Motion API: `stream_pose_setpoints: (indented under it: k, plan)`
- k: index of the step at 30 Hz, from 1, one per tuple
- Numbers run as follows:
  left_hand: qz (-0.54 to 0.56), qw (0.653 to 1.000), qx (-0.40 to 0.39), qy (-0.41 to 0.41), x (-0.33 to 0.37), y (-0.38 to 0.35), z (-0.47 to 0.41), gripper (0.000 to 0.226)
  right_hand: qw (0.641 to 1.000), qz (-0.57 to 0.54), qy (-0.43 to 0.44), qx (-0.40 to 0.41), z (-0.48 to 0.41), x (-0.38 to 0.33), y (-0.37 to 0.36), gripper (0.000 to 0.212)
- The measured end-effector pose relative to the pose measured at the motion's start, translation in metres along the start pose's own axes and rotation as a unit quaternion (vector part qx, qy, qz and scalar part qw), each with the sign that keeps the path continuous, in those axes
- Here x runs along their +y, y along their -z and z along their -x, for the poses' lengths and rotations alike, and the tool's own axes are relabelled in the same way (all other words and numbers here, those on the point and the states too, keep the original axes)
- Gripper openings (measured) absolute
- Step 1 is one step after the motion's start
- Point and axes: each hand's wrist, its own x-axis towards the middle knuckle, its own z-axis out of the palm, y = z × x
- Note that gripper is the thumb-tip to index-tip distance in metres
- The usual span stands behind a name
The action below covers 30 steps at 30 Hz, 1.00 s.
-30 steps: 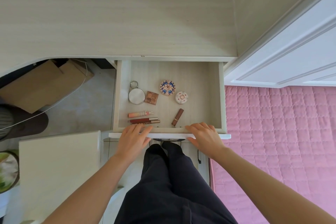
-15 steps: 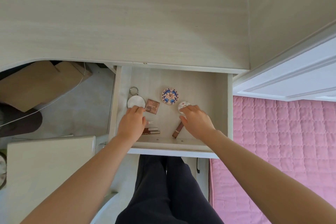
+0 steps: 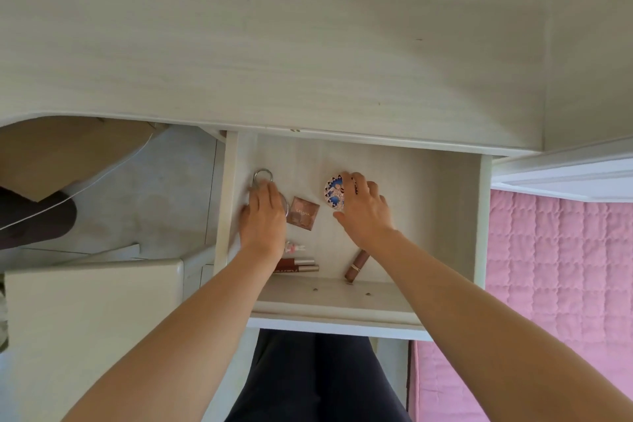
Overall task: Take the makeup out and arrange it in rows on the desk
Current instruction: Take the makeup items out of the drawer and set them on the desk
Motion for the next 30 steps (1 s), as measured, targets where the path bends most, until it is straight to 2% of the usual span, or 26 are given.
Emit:
stream_pose_setpoints:
  k: [14,18,22,26,30]
  plan:
    - [0.023,0.999,0.040,-0.017,-0.004,-0.014,-0.011,0.077,0.999,0.035,-0.014,-0.018,-0.011,-0.014,-0.009,0.105]
    - [0.048,0.998,0.041,-0.023,-0.005,-0.011,-0.006,0.073,1.000,0.025,-0.007,-0.007,-0.009,-0.012,-0.011,0.092]
    - [0.098,0.994,0.048,-0.024,-0.003,0.000,0.005,0.076,0.999,-0.043,-0.007,0.019,0.004,-0.012,-0.012,0.073]
    - [0.200,0.978,0.061,-0.021,-0.002,0.017,0.022,0.081,0.991,-0.129,-0.020,0.023,0.027,-0.014,-0.002,0.073]
    - [0.278,0.958,0.064,-0.023,-0.002,0.037,0.039,0.083,0.984,-0.169,-0.015,0.058,0.052,-0.018,0.014,0.076]
